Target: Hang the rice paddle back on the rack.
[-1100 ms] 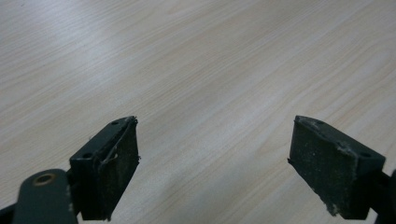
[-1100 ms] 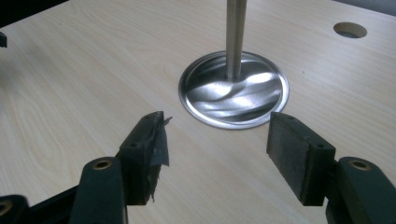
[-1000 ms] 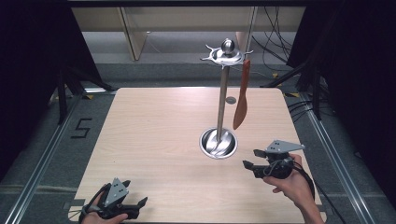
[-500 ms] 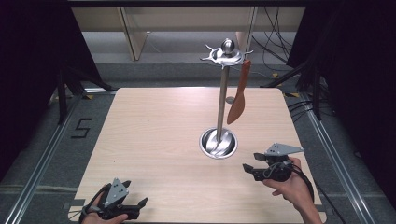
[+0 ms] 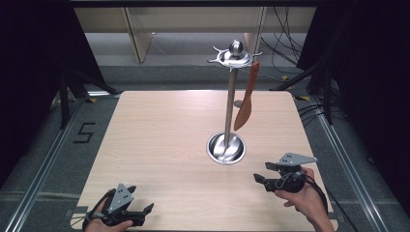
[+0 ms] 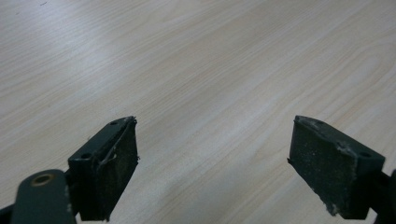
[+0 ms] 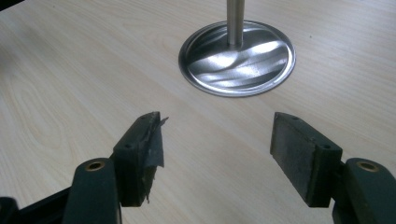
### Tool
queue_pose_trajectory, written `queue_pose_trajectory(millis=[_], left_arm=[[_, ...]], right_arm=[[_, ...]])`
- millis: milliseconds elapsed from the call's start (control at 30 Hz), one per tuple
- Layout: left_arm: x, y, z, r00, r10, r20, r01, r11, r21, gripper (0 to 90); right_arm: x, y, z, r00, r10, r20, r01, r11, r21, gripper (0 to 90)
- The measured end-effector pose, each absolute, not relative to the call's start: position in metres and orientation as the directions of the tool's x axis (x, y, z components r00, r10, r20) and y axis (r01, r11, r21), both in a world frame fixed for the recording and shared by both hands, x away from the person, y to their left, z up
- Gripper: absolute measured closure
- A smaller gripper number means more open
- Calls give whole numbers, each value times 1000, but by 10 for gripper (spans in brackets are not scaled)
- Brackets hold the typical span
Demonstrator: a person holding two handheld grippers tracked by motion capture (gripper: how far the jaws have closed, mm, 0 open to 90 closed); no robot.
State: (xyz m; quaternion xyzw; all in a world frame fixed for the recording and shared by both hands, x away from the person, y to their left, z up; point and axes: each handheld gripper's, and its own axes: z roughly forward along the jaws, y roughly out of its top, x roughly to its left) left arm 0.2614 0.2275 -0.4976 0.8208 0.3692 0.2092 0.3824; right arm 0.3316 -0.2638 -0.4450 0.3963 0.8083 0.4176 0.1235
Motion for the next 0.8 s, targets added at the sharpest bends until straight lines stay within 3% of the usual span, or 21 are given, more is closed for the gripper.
queue_pose_trajectory(millis=[367, 533, 800], left_arm=[[260, 225, -499, 632, 775, 28, 461, -404, 790, 149], [262, 227, -499, 653, 753, 83, 432, -460, 776, 149], [262, 227, -499, 643, 763, 64, 446, -442, 778, 149]], right_arm=[[329, -264, -451, -653, 750, 105, 528, 352, 773, 348], [327, -262, -455, -642, 756, 126, 560, 350, 751, 346], [326, -264, -461, -645, 755, 122, 561, 358, 746, 344]])
